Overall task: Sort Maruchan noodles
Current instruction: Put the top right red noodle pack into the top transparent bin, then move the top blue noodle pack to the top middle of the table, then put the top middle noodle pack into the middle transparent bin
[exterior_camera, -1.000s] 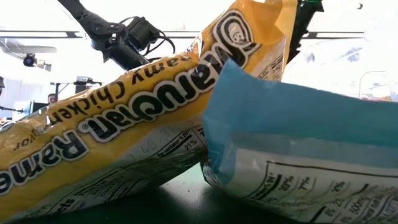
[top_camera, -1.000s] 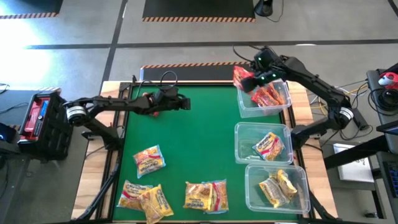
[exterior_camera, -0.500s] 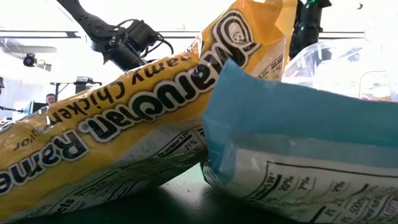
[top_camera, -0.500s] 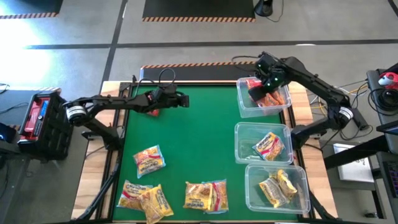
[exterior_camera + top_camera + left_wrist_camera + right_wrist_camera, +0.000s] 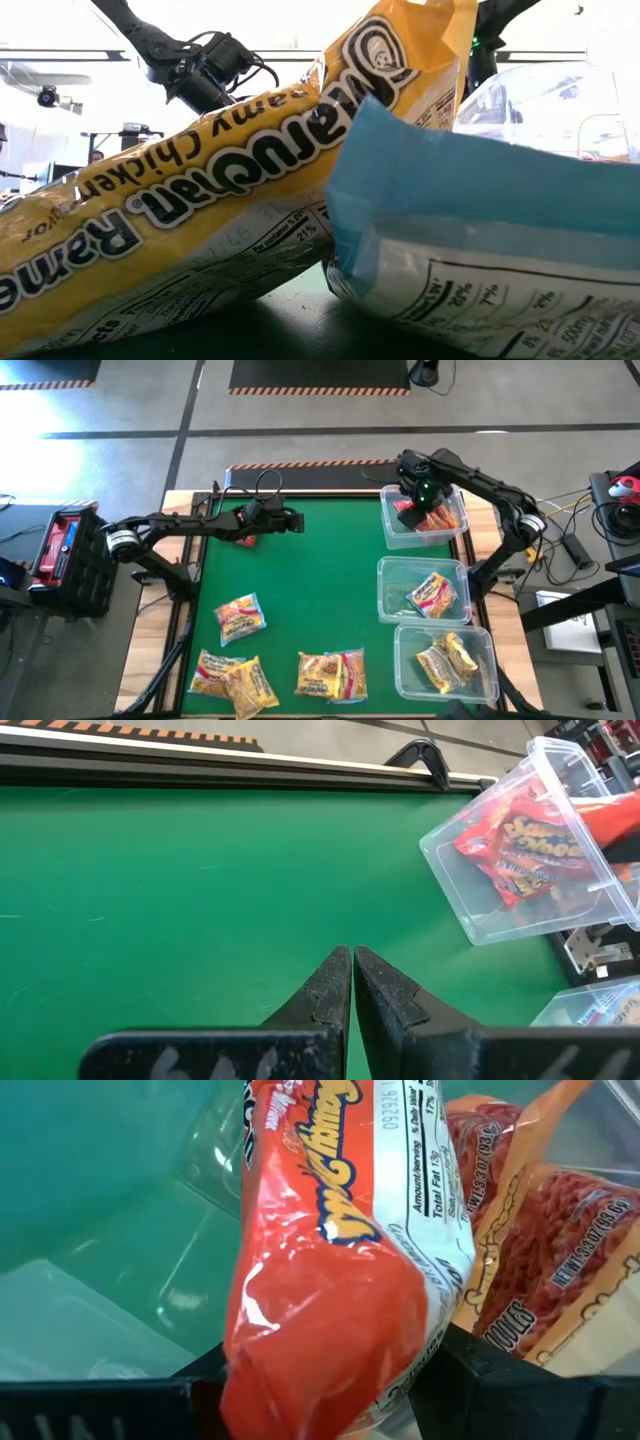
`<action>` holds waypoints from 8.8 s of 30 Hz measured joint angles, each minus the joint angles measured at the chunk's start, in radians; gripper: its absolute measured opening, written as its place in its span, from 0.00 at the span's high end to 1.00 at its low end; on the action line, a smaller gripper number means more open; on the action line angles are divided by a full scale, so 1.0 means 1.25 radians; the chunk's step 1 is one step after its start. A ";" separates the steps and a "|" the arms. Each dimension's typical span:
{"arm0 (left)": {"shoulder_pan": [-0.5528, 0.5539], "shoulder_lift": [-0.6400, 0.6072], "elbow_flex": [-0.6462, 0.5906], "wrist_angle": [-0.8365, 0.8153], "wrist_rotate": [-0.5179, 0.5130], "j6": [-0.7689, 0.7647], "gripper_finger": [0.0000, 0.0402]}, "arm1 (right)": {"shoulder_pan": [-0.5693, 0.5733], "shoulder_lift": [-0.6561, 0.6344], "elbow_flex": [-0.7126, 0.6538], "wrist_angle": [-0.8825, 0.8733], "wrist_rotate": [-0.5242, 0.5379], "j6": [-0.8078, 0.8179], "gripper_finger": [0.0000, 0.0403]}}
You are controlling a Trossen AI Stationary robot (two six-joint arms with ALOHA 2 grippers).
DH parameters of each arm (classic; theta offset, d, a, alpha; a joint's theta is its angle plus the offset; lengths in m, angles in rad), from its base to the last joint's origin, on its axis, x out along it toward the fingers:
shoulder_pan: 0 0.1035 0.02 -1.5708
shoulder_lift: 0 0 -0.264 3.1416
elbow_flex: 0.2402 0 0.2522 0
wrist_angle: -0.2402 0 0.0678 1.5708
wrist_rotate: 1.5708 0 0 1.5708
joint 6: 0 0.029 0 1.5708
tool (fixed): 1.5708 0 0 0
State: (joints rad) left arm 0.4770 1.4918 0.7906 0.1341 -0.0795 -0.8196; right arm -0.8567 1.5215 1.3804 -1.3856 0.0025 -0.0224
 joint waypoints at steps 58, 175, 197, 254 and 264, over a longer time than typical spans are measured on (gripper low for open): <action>0.165 -0.066 0.032 -0.422 0.018 0.116 1.00 | 0.032 -0.060 0.114 0.339 -0.407 -0.081 0.46; -0.177 0.009 -0.119 0.388 -0.074 -0.001 1.00 | 0.127 0.076 0.118 0.332 -0.399 -0.247 0.46; -0.084 0.010 -0.105 0.366 0.072 0.135 0.73 | 0.127 0.094 0.120 0.407 -0.399 -0.212 0.46; -0.051 0.176 -0.085 0.082 0.109 -0.210 0.72 | 0.227 0.093 -0.151 0.932 -0.242 0.537 0.46; -0.050 0.197 -0.077 0.081 0.094 -0.208 0.72 | 0.275 0.093 -0.223 1.069 -0.155 0.629 0.46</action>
State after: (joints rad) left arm 0.4141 1.7378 0.6941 0.2356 0.0380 -1.0801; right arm -0.5126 1.6379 1.1021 -0.0491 -0.1910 0.7638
